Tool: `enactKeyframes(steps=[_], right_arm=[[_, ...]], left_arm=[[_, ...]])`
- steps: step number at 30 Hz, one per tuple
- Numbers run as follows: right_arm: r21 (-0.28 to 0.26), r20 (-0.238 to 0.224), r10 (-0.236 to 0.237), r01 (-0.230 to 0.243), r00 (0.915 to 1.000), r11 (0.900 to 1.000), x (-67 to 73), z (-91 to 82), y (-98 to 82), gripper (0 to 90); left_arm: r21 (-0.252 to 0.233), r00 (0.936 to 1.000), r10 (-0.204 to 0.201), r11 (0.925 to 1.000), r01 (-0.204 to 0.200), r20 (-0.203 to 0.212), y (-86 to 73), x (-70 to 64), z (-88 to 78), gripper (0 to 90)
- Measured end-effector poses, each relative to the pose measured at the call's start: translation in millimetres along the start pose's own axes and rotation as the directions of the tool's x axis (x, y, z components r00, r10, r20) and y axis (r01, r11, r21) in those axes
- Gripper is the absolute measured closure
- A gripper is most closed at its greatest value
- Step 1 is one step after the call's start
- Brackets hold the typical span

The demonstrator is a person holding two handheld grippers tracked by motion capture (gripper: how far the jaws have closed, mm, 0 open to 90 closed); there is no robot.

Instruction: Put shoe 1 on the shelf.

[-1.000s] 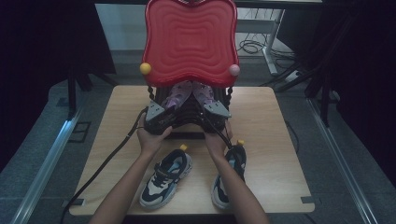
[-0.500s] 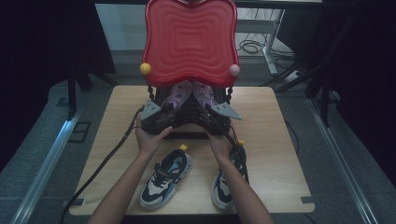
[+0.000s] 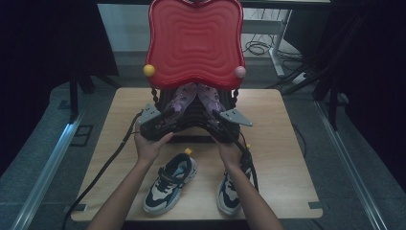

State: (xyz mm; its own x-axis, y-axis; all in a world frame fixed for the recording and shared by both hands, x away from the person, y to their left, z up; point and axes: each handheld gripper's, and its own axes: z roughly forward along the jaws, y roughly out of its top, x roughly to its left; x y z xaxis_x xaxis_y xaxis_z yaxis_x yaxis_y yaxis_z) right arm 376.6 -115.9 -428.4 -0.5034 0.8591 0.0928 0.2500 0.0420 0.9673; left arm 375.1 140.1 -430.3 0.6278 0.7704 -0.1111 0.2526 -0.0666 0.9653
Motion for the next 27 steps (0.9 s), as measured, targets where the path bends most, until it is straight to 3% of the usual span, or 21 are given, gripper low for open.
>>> enactKeyframes(steps=[10,27], right_arm=[[0.000,-0.026,0.010,-0.010,0.9996,1.000,-2.6,-13.1,-4.2,60.3],[0.019,-0.101,0.055,-0.053,0.9933,0.998,-16.6,-47.6,-13.7,60.2]], left_arm=[[0.005,0.9997,-0.016,0.9999,0.016,0.017,-3.8,-0.6,-18.6,50.8],[0.029,0.9967,-0.059,0.9979,0.057,0.056,-24.7,2.7,-53.4,51.0]])
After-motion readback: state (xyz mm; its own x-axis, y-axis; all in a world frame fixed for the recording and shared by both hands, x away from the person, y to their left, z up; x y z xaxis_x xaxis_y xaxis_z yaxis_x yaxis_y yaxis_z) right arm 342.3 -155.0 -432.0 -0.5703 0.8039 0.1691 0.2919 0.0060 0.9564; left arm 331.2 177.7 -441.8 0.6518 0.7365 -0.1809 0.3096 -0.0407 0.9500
